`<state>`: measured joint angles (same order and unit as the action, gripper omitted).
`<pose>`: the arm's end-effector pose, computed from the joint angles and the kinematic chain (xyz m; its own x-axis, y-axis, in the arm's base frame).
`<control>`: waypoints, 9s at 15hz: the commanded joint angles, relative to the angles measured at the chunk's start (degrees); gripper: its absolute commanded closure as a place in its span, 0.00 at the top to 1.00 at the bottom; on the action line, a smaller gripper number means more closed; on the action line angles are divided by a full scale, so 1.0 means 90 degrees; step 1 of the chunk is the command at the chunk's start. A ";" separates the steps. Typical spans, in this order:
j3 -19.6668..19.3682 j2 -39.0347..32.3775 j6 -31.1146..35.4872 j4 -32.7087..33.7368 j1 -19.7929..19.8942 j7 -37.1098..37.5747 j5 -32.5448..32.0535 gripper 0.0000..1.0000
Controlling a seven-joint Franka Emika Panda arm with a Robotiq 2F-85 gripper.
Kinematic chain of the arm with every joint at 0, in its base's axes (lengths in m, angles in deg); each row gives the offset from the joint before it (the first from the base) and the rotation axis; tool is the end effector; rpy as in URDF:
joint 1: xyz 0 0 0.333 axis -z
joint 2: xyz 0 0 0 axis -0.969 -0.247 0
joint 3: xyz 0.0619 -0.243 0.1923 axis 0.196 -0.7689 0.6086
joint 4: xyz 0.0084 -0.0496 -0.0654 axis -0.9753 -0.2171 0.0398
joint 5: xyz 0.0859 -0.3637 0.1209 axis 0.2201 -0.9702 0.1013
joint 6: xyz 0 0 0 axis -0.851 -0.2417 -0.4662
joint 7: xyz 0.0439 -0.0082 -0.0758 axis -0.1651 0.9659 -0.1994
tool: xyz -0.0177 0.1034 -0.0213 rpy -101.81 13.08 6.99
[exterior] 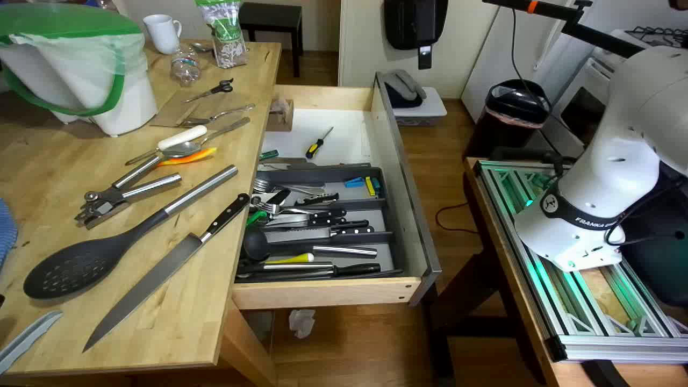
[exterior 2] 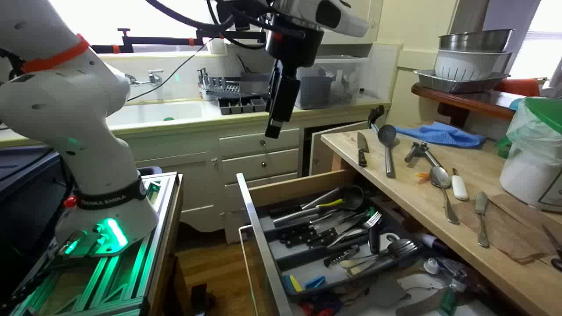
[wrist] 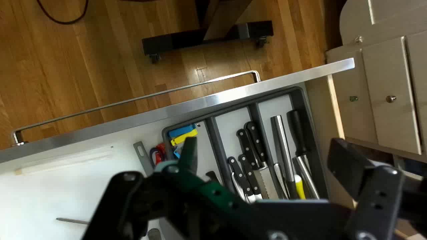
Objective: Put the knife inside the drawer
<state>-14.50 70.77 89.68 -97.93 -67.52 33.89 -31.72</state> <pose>0.3804 -0.1914 0.4629 0.9585 -0.1389 -0.2488 -0.1764 -0.9749 -0.1356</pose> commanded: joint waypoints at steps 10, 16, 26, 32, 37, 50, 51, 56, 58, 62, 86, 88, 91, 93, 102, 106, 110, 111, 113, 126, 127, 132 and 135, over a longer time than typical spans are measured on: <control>0.0138 -0.0432 0.0652 0.0224 -0.0047 -0.0898 -0.0209 1.00; 0.0568 -0.1697 0.1721 0.1171 -0.0421 -0.2222 0.0011 1.00; 0.1654 -0.3443 0.2501 0.2605 -0.0422 -0.4799 0.0374 1.00; 0.1980 -0.3514 0.2457 0.2549 -0.0457 -0.4930 0.0267 1.00; 0.1948 -0.3478 0.2457 0.2550 -0.0410 -0.4931 0.0269 1.00; 0.2381 -0.5089 0.3514 0.3730 -0.0464 -0.5902 0.0197 1.00; 0.2420 -0.5150 0.3553 0.3773 -0.0467 -0.5883 0.0224 1.00; 0.2549 -0.5300 0.3517 0.3860 -0.0522 -0.5545 0.0290 1.00; 0.2515 -0.5345 0.3627 0.3837 -0.0598 -0.5347 0.0153 1.00; 0.2485 -0.5495 0.3862 0.3876 -0.0711 -0.5155 -0.0052 1.00; 0.2594 -0.5967 0.4728 0.3816 -0.0830 -0.5255 -0.0707 0.85; 0.2598 -0.6000 0.4766 0.3819 -0.0831 -0.5253 -0.0729 0.76; 0.2611 -0.6026 0.4771 0.3826 -0.0823 -0.5265 -0.0738 0.51; 0.2618 -0.6030 0.4760 0.3828 -0.0823 -0.5272 -0.0738 0.29; 0.2705 -0.6041 0.4695 0.3852 -0.0755 -0.5391 -0.0644 0.06; 0.2990 -0.5561 0.4380 0.3667 -0.0624 -0.5446 -0.0230 0.06; 0.2848 -0.5008 0.3862 0.3486 -0.0812 -0.4773 -0.0223 0.06; 0.2808 -0.4861 0.3715 0.3426 -0.0845 -0.4553 -0.0241 0.06; 0.2815 -0.4641 0.3584 0.3329 -0.0802 -0.4372 -0.0190 0.06; 0.2676 -0.3969 0.4000 0.2731 -0.0774 -0.3834 -0.0208 0.06; 0.2677 -0.3903 0.4081 0.2684 -0.0779 -0.3827 -0.0218 0.06; 0.2642 -0.3590 0.4581 0.2372 -0.0821 -0.3721 -0.0321 0.06; 0.2635 -0.3466 0.4693 0.2243 -0.0831 -0.3637 -0.0327 0.06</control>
<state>9.97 36.88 129.64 -74.36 -74.30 -0.57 -33.87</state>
